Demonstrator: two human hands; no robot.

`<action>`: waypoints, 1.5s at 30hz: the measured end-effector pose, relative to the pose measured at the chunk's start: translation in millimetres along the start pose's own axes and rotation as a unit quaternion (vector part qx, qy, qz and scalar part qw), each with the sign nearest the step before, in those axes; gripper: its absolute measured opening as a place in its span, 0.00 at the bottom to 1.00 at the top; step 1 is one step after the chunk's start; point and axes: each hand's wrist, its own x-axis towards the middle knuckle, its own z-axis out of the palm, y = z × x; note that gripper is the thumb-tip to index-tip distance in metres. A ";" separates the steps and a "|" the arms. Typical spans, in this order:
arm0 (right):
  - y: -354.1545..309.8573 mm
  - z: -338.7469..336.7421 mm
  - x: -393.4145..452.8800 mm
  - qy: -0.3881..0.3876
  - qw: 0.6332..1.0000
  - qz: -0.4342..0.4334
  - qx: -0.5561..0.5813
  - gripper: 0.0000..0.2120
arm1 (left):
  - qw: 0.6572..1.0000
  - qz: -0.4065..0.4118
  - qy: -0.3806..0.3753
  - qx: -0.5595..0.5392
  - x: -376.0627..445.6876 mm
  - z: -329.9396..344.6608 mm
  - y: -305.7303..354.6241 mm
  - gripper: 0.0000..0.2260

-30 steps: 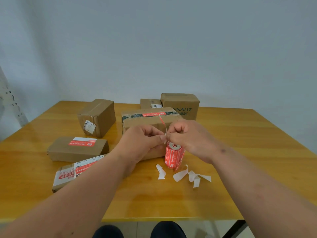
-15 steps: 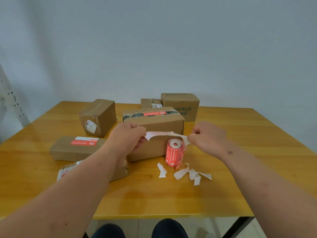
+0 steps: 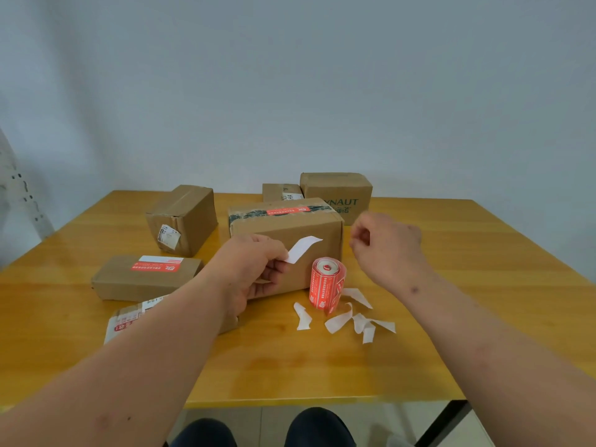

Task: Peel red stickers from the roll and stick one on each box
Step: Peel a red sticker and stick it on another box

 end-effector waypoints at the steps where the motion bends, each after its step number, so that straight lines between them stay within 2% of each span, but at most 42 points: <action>1: -4.3 -1.1 -0.2 0.013 0.999 -0.029 0.031 0.08 | 1.000 -0.002 -0.006 -0.004 0.5 0.4 0.0 0.04; 5: -16.7 -2.1 -3.6 -0.039 0.986 -0.155 0.055 0.21 | 0.998 -0.019 -0.037 -0.037 1.1 0.3 0.5 0.02; 7: -17.4 2.5 -3.7 -0.048 0.980 -0.183 0.053 0.15 | 0.996 -0.033 -0.061 -0.053 1.3 0.0 1.1 0.02; 10: -18.5 3.7 0.0 -0.056 0.983 -0.172 0.045 0.07 | 0.993 -0.043 -0.089 -0.062 2.5 -4.5 1.3 0.03; 12: -18.8 2.0 4.3 -0.109 0.982 -0.151 0.044 0.07 | 0.995 -0.002 -0.067 -0.078 5.6 -8.6 1.8 0.05; 14: -20.5 -1.5 8.1 -0.164 0.977 -0.133 0.040 0.08 | 0.992 0.074 -0.015 -0.098 7.6 -10.6 2.8 0.08; 15: -22.2 -3.4 9.1 -0.187 0.973 -0.124 0.048 0.08 | 0.990 0.118 -0.002 -0.080 7.2 -10.6 3.7 0.10; 17: -26.8 -5.9 9.5 -0.217 0.967 -0.116 0.066 0.10 | 0.975 0.207 -0.023 0.082 3.6 -7.9 6.0 0.13; 19: -31.6 -8.5 9.6 -0.235 0.961 -0.119 0.083 0.10 | 0.926 0.257 -0.038 0.273 0.9 -1.8 6.1 0.10; 20: -33.3 -9.7 9.9 -0.245 0.958 -0.116 0.098 0.07 | 0.910 0.264 -0.020 0.320 1.2 0.3 6.9 0.06; 22: -34.3 -11.9 10.5 -0.264 0.949 -0.089 0.149 0.02 | 0.909 0.263 0.017 0.324 3.7 0.9 7.9 0.03; 24: -32.2 -13.5 11.2 -0.264 0.940 -0.049 0.211 0.06 | 0.932 0.240 0.033 0.269 7.1 -1.8 8.4 0.04; 27: -26.0 -13.0 14.5 -0.254 0.921 0.000 0.296 0.17 | 0.969 0.185 0.005 0.162 6.9 -7.6 11.8 0.04; 28: -24.5 -13.0 16.0 -0.247 0.919 0.005 0.306 0.16 | 0.975 0.170 -0.010 0.140 6.8 -8.8 12.2 0.05; 31: -26.2 -13.4 20.5 -0.204 0.937 -0.011 0.283 0.04 | 0.983 0.149 -0.016 0.106 8.6 -12.9 14.1 0.07; 34: -34.4 -12.9 25.3 -0.186 0.950 -0.036 0.249 0.07 | 0.986 0.151 -0.009 0.077 10.7 -17.6 18.5 0.15; 37: -40.9 -9.8 31.5 -0.163 0.954 -0.038 0.250 0.09 | 0.974 0.167 0.029 0.151 17.6 -23.7 24.8 0.22; 42: -30.8 4.8 46.8 -0.058 0.950 0.113 0.287 0.08 | 0.911 0.225 0.210 0.273 32.8 -49.6 18.5 0.23; 43: -28.1 7.8 49.5 -0.054 0.945 0.140 0.291 0.08 | 0.903 0.210 0.220 0.303 35.2 -53.9 14.4 0.25; 45: -25.0 16.7 52.6 -0.077 0.934 0.181 0.298 0.08 | 0.912 0.145 0.170 0.345 41.1 -58.3 4.1 0.32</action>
